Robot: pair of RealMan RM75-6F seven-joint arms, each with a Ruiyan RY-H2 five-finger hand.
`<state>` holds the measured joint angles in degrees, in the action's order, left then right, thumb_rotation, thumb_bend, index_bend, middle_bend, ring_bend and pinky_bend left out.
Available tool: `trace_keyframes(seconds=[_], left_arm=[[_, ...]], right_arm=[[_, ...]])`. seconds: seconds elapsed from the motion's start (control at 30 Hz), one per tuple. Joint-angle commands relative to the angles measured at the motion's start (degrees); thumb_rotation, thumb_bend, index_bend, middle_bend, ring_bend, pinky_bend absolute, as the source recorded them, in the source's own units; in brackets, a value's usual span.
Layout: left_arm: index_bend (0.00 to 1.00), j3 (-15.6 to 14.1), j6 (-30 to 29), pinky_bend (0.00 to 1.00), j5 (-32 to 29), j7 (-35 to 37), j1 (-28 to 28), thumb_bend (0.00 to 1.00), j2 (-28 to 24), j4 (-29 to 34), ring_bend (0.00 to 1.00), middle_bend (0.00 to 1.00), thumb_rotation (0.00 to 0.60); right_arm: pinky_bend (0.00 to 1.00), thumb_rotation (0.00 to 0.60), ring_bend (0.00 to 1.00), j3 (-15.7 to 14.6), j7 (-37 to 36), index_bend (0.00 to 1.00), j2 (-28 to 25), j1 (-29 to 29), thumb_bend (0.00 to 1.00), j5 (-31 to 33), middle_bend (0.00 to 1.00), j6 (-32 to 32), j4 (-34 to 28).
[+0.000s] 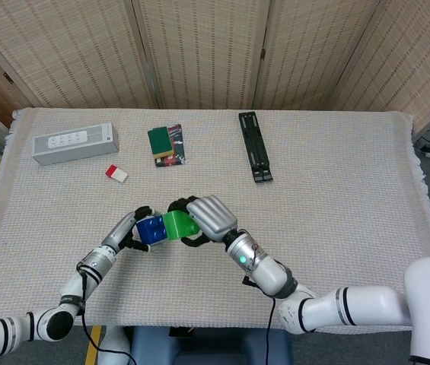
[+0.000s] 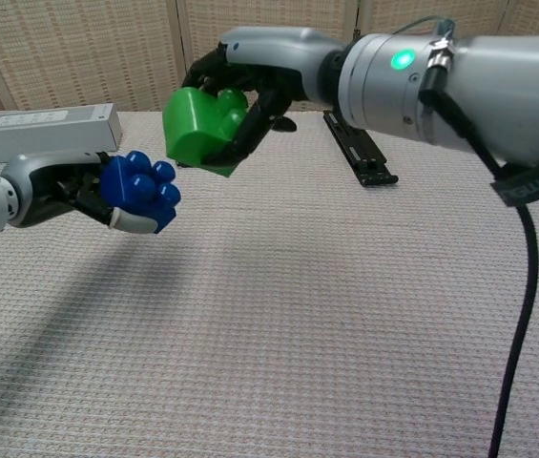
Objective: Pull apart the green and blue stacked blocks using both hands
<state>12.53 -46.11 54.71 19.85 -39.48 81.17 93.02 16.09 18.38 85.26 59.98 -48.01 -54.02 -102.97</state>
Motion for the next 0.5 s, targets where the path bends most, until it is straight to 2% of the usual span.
trace_keyframes(seconds=[0.03,0.23,0.37,0.5], left_arm=[[0.55,-0.97,-3.95,0.00,2.71,-4.84,1.03,0.29,-0.30,-1.71,0.02,0.29,0.600],[0.55,-3.58,-12.94,0.00,5.98,-15.63,3.62,0.29,-1.39,-4.84,0.02,0.29,0.600],[0.55,-6.51,-20.52,0.00,12.06,-21.48,6.28,0.30,0.69,-10.67,0.02,0.29,0.600],[0.55,-8.65,-24.89,0.00,16.11,-25.84,8.26,0.30,1.87,-17.93,0.02,0.29,0.600]], right_arm=[[0.83,0.600,0.80,-2.05,1.55,0.92,-3.14,-2.07,0.35,-1.00,0.70,-1.61,-2.00],[0.83,0.600,0.80,-6.27,2.75,0.92,-6.99,-5.44,0.35,-3.77,0.70,-2.78,-2.77],[0.83,0.600,0.80,-9.98,5.31,0.92,-7.04,-7.06,0.35,-5.73,0.70,-3.09,-0.34],[0.83,0.600,0.80,-13.23,8.53,0.92,-6.31,-8.50,0.35,-7.32,0.70,-3.83,2.25]])
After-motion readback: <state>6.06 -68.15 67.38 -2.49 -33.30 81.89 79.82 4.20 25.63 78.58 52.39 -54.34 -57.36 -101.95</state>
